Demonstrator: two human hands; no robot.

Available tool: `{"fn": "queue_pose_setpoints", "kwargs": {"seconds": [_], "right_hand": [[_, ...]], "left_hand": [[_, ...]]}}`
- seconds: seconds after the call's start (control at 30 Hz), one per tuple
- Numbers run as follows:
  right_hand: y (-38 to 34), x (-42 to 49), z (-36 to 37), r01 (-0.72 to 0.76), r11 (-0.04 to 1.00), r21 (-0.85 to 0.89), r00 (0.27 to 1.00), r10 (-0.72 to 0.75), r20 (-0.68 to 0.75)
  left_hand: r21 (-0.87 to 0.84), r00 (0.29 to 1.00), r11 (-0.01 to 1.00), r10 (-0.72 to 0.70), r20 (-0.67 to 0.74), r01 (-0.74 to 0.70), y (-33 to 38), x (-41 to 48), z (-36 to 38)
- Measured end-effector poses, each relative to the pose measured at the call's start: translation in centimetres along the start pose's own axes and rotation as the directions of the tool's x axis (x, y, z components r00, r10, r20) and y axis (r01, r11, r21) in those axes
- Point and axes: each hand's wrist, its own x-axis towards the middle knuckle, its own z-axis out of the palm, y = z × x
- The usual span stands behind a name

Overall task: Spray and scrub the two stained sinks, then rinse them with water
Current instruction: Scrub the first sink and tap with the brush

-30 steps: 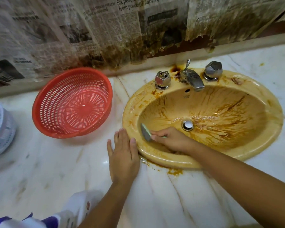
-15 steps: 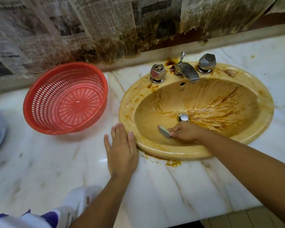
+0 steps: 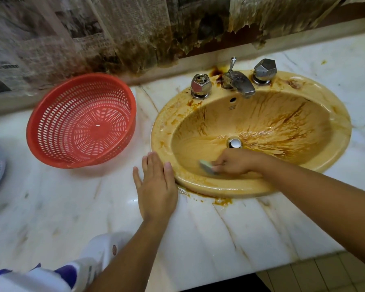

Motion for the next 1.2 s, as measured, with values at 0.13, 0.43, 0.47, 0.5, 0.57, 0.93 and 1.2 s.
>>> {"fn": "queue_pose_setpoints", "kwargs": {"seconds": [0.13, 0.43, 0.47, 0.5, 0.57, 0.93, 1.2], "right_hand": [[-1.2, -0.7, 0.3, 0.093, 0.937, 0.336, 0.984, -0.138, 0.113], [-4.8, -0.5, 2.3, 0.170, 0.803, 0.571, 0.985, -0.128, -0.113], [-5.1, -0.7, 2.4, 0.205, 0.764, 0.612, 0.979, -0.170, -0.115], [-4.7, -0.6, 2.3, 0.209, 0.799, 0.563, 0.978, -0.181, -0.106], [-1.9, 0.3, 1.5, 0.089, 0.937, 0.338, 0.994, -0.062, -0.090], [-5.5, 1.7, 3.4, 0.125, 0.834, 0.537, 0.957, 0.040, -0.286], [-8.2, 2.9, 3.1, 0.071, 0.788, 0.612, 0.932, 0.166, -0.323]], "left_hand": [[0.008, 1.000, 1.000, 0.000, -0.003, 0.000, 0.0, 0.0, 0.0], [0.016, 1.000, 1.000, -0.003, -0.001, 0.003, 0.1, 0.0, 0.0], [0.015, 1.000, 1.000, -0.004, 0.000, 0.004, 0.1, 0.0, 0.0], [0.015, 1.000, 1.000, -0.004, 0.003, 0.004, 0.1, 0.0, 0.1], [0.009, 1.000, 1.000, -0.004, 0.009, 0.004, 0.0, 0.0, 0.1], [0.003, 1.000, 1.000, -0.008, 0.016, 0.007, 0.0, -0.1, 0.2], [0.011, 1.000, 1.000, -0.012, 0.023, 0.012, 0.0, -0.1, 0.1]]}}
